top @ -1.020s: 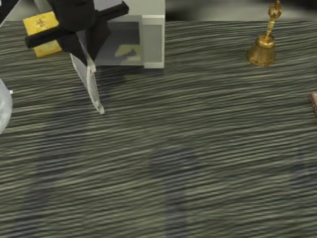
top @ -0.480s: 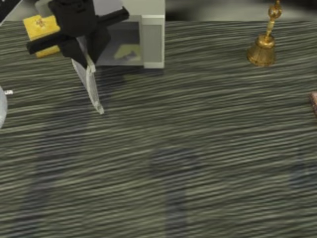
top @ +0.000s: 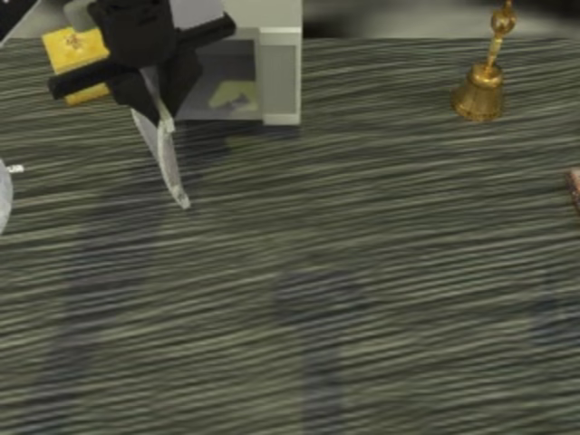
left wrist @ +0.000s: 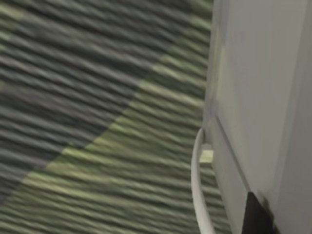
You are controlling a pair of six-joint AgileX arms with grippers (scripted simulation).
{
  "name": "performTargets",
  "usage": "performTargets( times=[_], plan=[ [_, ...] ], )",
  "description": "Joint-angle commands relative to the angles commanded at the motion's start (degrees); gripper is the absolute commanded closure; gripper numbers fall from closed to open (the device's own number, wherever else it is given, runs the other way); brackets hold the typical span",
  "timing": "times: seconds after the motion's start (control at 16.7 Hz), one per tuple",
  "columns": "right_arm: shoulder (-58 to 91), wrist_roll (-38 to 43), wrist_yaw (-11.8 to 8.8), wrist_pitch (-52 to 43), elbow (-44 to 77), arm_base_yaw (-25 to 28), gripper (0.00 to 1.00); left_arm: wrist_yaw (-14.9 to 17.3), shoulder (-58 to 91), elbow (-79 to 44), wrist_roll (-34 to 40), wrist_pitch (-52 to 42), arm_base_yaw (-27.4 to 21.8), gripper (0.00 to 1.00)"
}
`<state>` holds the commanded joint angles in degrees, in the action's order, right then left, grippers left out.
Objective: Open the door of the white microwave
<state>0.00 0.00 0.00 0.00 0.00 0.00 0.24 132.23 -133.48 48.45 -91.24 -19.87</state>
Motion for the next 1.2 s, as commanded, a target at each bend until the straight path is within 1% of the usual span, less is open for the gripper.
performTargets(
  times=[0.84,1.2],
  plan=[
    [0.0,0.0,0.0,0.0,0.0,0.0,0.0,0.1,-0.5,0.2,0.0,0.1,-0.1,1.0],
    [0.0,0.0,0.0,0.0,0.0,0.0,0.0,0.0,-4.5,7.4,-3.0,3.0,2.1,1.0]
  ],
)
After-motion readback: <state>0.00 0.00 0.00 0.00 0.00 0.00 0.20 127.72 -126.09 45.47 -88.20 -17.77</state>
